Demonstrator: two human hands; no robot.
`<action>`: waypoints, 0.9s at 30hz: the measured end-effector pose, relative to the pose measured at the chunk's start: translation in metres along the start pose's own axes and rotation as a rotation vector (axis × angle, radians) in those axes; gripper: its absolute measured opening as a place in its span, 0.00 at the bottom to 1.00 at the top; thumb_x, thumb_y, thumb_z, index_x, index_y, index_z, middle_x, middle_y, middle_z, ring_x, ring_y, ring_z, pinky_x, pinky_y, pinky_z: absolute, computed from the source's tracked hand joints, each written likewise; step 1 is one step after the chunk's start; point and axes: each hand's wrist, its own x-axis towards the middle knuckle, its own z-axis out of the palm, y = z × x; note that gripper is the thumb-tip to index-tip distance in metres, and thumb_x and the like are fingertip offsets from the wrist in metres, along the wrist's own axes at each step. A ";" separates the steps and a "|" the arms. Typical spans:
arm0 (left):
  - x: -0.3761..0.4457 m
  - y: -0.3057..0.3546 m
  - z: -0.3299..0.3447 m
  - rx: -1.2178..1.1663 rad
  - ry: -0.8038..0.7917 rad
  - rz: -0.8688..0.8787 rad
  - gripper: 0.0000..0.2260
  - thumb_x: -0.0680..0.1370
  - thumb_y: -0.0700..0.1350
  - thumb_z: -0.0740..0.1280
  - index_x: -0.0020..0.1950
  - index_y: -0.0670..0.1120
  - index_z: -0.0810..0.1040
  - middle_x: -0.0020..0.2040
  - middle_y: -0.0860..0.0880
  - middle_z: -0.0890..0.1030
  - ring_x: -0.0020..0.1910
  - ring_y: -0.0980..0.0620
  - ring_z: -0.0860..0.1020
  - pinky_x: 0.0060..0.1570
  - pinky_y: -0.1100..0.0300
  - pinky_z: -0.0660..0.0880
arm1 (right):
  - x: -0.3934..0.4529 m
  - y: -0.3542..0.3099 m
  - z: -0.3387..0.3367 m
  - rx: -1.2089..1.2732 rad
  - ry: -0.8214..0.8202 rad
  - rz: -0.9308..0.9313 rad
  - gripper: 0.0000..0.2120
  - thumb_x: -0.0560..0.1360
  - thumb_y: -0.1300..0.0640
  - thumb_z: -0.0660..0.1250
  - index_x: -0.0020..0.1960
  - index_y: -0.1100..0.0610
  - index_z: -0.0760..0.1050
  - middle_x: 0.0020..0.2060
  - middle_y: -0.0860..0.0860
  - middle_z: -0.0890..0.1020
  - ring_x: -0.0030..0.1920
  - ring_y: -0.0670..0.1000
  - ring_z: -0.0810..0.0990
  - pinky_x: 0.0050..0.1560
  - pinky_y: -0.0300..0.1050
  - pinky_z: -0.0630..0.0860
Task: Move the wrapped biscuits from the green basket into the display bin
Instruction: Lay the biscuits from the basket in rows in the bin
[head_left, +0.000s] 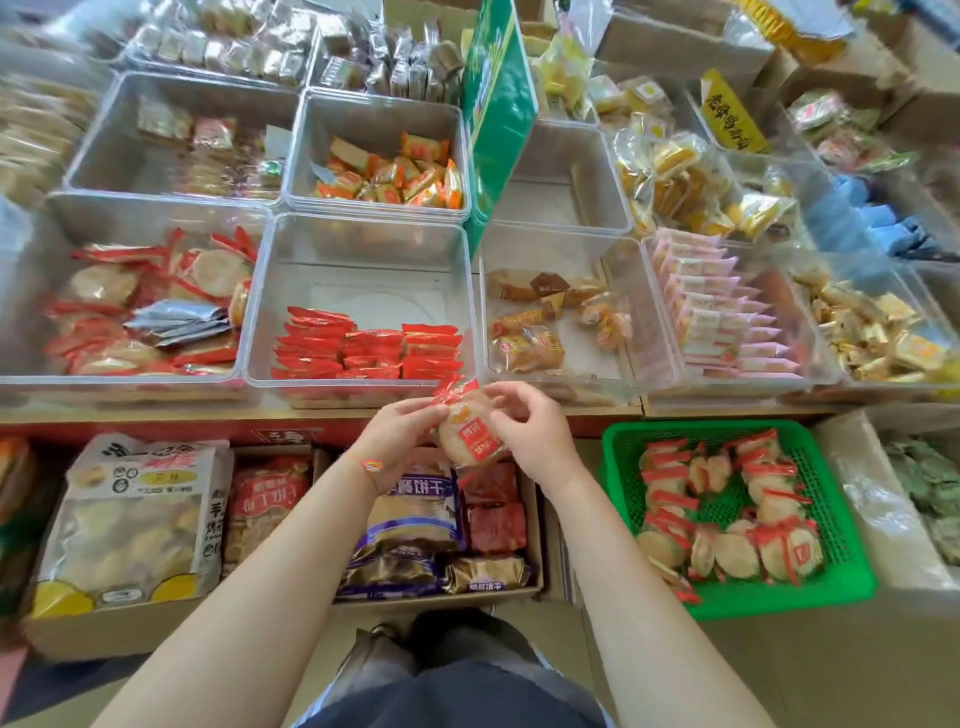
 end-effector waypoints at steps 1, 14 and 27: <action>0.002 0.004 -0.002 0.000 0.015 0.007 0.11 0.79 0.40 0.66 0.59 0.39 0.79 0.53 0.38 0.83 0.49 0.41 0.80 0.51 0.45 0.79 | 0.006 0.000 -0.003 0.003 0.019 0.006 0.13 0.75 0.63 0.67 0.57 0.52 0.79 0.51 0.50 0.80 0.51 0.48 0.79 0.48 0.39 0.78; 0.030 0.069 -0.005 -0.030 0.373 0.143 0.07 0.79 0.44 0.68 0.52 0.43 0.81 0.47 0.42 0.83 0.41 0.48 0.82 0.40 0.52 0.82 | 0.077 -0.043 0.002 0.272 -0.244 0.125 0.09 0.76 0.53 0.70 0.55 0.53 0.77 0.51 0.52 0.84 0.49 0.51 0.84 0.48 0.46 0.83; 0.046 0.106 -0.080 0.088 0.633 0.253 0.18 0.65 0.40 0.76 0.51 0.52 0.76 0.53 0.41 0.81 0.48 0.41 0.83 0.49 0.39 0.80 | 0.133 -0.066 0.016 0.091 0.007 0.014 0.07 0.76 0.58 0.69 0.53 0.50 0.75 0.45 0.48 0.82 0.45 0.48 0.81 0.42 0.41 0.77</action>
